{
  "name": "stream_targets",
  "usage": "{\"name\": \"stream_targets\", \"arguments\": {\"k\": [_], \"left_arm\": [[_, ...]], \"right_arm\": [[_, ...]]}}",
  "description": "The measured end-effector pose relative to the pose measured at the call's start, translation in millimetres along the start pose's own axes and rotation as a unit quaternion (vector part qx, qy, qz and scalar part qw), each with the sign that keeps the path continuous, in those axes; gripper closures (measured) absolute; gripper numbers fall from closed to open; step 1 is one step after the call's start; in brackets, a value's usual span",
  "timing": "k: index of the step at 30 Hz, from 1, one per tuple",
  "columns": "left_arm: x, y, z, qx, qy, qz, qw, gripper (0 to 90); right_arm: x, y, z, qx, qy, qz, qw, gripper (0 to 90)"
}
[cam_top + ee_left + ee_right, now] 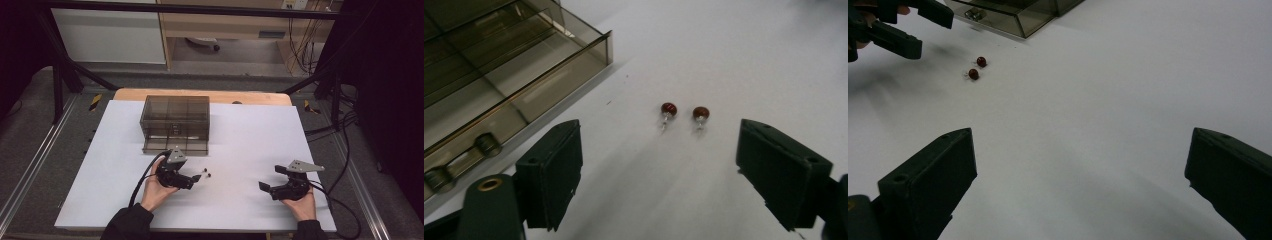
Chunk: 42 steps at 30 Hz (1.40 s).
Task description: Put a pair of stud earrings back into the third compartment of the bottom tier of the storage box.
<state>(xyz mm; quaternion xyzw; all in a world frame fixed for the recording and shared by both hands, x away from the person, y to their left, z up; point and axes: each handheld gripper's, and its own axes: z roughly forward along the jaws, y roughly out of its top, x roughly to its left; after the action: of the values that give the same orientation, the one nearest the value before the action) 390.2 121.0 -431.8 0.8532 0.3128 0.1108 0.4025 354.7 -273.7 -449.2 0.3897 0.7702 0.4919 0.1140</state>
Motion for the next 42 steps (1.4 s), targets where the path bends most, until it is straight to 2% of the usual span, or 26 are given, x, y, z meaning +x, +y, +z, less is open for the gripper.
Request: {"name": "stream_targets", "arguments": {"k": [9,11,13,18,23,34,42], "left_arm": [[-4.8,8.3,18.2,0.007,-0.006,0.002,1.0000,33.3],[-4.2,8.9,23.1,0.014,-0.003,0.004,0.9999,38.7],[-3.7,9.1,24.3,0.016,-0.001,0.007,0.9998,40.3],[-2.1,9.4,28.2,0.018,-0.003,0.004,0.9998,52.8],[-2.1,8.8,32.4,0.025,-0.002,0.006,0.9997,61.0],[-5.1,8.8,38.6,0.029,-0.005,0.005,0.9996,72.4],[-6.7,8.9,41.0,0.029,0.004,0.007,0.9995,80.2]], "right_arm": [[0.1,0.0,0.0,-0.001,0.001,0.000,1.0000,0.7],[0.1,0.0,0.0,0.000,0.001,0.001,1.0000,0.7],[0.1,0.0,-0.1,-0.001,0.001,0.000,1.0000,0.7],[-0.1,0.1,-0.3,-0.001,0.000,0.000,1.0000,0.7],[0.0,0.1,-0.3,-0.001,0.001,0.000,1.0000,0.7],[-0.1,0.1,-0.4,-0.001,0.001,0.001,1.0000,0.7],[-0.1,0.2,-0.4,-0.002,0.001,0.001,1.0000,0.7]]}}
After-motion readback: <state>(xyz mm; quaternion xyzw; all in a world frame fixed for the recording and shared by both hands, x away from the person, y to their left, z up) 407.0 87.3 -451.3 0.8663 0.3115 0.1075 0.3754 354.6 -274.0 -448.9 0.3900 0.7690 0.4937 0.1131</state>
